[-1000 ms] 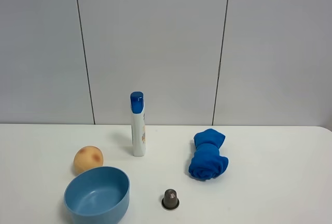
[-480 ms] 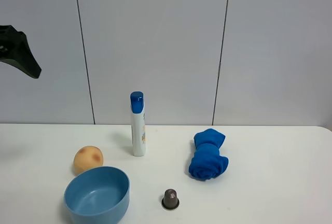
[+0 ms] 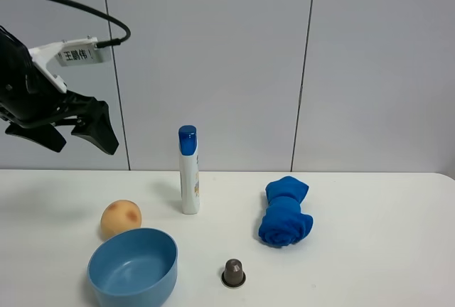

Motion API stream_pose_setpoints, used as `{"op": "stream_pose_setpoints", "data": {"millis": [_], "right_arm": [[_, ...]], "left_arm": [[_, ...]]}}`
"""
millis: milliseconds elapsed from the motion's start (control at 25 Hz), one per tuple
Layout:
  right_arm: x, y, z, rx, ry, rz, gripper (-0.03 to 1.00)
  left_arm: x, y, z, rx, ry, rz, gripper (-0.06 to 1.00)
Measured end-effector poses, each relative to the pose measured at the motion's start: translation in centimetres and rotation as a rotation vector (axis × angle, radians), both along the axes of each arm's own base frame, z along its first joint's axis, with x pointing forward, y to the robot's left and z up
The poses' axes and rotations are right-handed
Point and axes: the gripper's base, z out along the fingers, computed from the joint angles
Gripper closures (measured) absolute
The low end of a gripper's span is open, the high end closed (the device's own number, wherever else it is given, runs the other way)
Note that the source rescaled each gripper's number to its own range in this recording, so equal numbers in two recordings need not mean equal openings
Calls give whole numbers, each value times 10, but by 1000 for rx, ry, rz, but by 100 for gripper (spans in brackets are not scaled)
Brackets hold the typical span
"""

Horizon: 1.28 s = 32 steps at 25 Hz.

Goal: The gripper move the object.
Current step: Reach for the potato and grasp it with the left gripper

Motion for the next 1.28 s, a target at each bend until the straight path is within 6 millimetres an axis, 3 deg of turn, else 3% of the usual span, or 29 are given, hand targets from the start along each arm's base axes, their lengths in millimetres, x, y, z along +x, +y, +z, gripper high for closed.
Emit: {"op": "stream_pose_setpoints", "data": {"millis": [640,1040,1280], "right_arm": [[0,0,0,0,0,0,-3],[0,0,0,0,0,0,-3],[0,0,0,0,0,0,-3]], "left_arm": [[25,-1,-74,55,109,3,-6],[23,-41,-98,76,110,-89,-6],[28,-42,-98,80,58,-76,-6]]}}
